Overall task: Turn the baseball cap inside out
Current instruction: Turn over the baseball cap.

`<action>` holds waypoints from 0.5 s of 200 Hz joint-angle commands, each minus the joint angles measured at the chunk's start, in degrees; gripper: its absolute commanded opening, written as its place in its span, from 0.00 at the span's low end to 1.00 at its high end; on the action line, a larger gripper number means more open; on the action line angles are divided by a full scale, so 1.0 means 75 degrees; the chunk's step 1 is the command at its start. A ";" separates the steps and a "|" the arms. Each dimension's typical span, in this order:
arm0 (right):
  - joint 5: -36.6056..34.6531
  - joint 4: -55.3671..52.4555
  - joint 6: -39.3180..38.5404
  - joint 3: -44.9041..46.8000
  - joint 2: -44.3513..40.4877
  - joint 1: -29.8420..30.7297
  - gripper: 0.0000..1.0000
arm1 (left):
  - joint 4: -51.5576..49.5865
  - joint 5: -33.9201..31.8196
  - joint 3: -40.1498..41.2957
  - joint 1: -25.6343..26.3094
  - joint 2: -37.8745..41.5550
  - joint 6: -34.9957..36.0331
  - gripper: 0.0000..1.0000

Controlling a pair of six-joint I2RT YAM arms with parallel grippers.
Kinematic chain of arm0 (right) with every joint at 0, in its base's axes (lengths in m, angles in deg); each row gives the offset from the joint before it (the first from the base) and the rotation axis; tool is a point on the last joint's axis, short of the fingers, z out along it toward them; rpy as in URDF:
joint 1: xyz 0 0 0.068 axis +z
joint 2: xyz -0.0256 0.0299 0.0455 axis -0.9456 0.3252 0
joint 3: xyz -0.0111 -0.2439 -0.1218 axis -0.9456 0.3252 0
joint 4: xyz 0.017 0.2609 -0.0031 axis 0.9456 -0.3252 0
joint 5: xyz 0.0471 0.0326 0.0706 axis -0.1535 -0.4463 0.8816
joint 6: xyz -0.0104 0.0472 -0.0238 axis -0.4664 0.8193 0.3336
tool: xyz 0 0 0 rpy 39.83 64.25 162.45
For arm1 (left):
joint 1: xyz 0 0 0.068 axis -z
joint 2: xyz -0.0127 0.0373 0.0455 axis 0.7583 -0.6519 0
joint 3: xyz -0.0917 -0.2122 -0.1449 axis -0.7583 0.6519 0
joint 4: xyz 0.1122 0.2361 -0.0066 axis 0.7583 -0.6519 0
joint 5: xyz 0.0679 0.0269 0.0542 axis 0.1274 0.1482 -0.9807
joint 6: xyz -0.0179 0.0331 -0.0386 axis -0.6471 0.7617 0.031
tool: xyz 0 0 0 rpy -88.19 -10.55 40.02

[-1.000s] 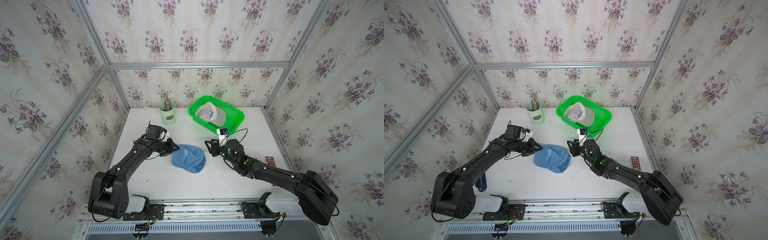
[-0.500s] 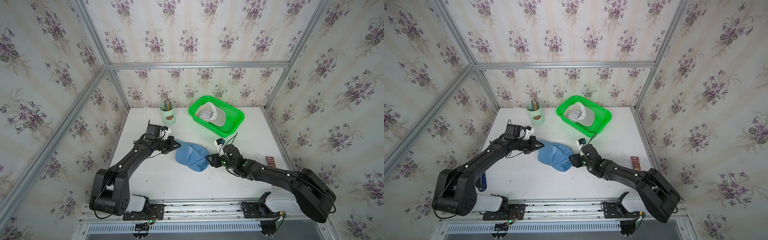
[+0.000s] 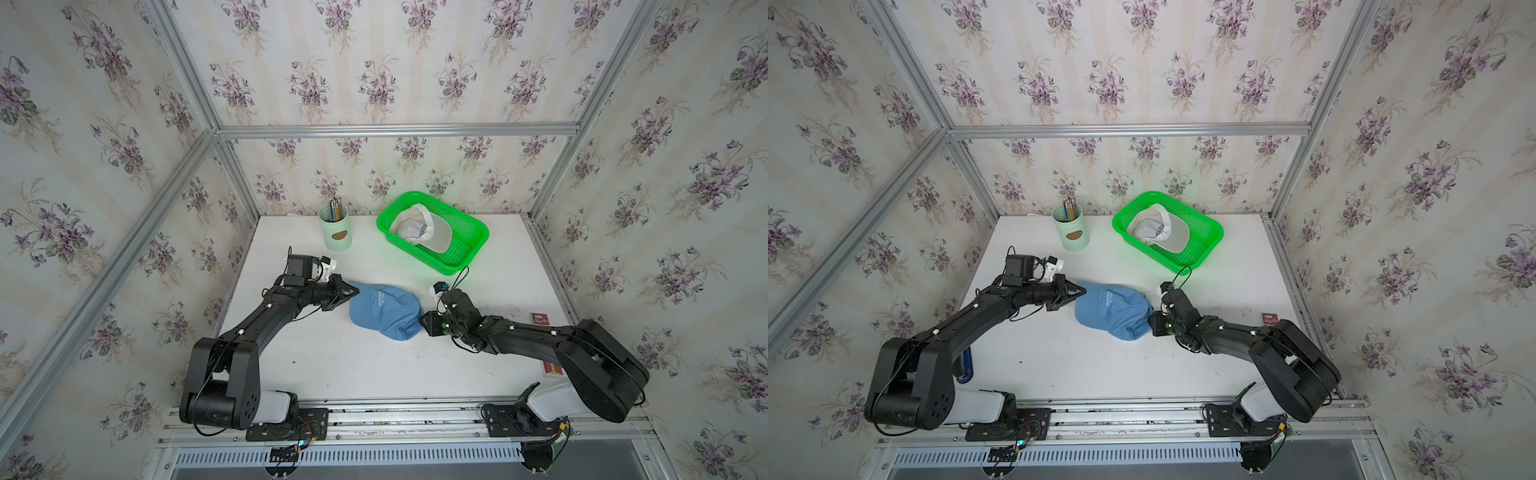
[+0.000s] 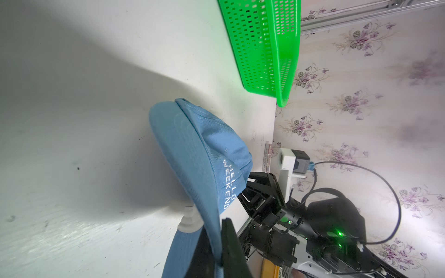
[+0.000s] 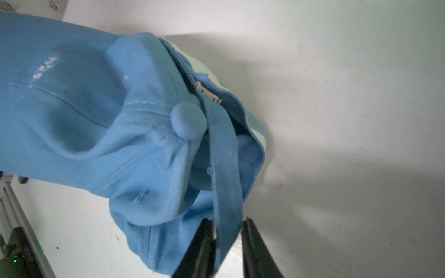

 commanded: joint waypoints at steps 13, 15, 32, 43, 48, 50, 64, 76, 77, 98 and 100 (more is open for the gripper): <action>0.1133 0.1136 -0.0139 0.0343 -0.0819 -0.0565 0.07 | 0.1357 0.1125 0.0106 -0.0389 -0.0017 -0.0603 0.00; 0.1213 0.1196 -0.0127 0.0367 -0.0859 -0.0600 0.06 | 0.1432 0.1170 0.0122 -0.0403 -0.0017 -0.0638 0.00; 0.1911 0.1692 0.0053 0.0508 -0.1172 -0.1140 0.03 | 0.2015 0.1526 0.0160 -0.0435 -0.0017 -0.0825 0.00; 0.2460 0.2179 0.0335 0.0657 -0.1270 -0.1523 0.01 | 0.2521 0.1768 0.0223 -0.0436 -0.0017 -0.1058 0.00; 0.2727 0.2503 0.0517 0.0764 -0.1279 -0.1676 0.01 | 0.2818 0.1871 0.0275 -0.0435 -0.0017 -0.1192 0.00; 0.2813 0.2637 0.0579 0.0809 -0.1279 -0.1736 0.01 | 0.2960 0.1914 0.0290 -0.0435 -0.0017 -0.1263 0.00; 0.3376 0.3132 0.1034 0.0917 -0.1124 -0.2139 0.04 | 0.4085 0.2175 0.0489 -0.0435 -0.0253 -0.1919 0.00; 0.3386 0.2733 0.0979 0.0701 -0.0855 -0.2301 0.15 | 0.5428 0.2343 0.0690 -0.0435 -0.0357 -0.2734 0.00; 0.3366 0.2641 0.0959 0.0669 -0.0833 -0.2302 0.15 | 0.5507 0.2348 0.0703 -0.0435 -0.0369 -0.2783 0.00; 0.3100 0.2031 0.0770 0.0297 -0.0600 -0.2310 0.36 | 0.6110 0.2418 0.0775 -0.0399 -0.0532 -0.3132 0.00; 0.3058 0.2003 0.0768 0.0276 -0.0599 -0.2305 0.37 | 0.6068 0.2422 0.0775 -0.0399 -0.0533 -0.3086 0.00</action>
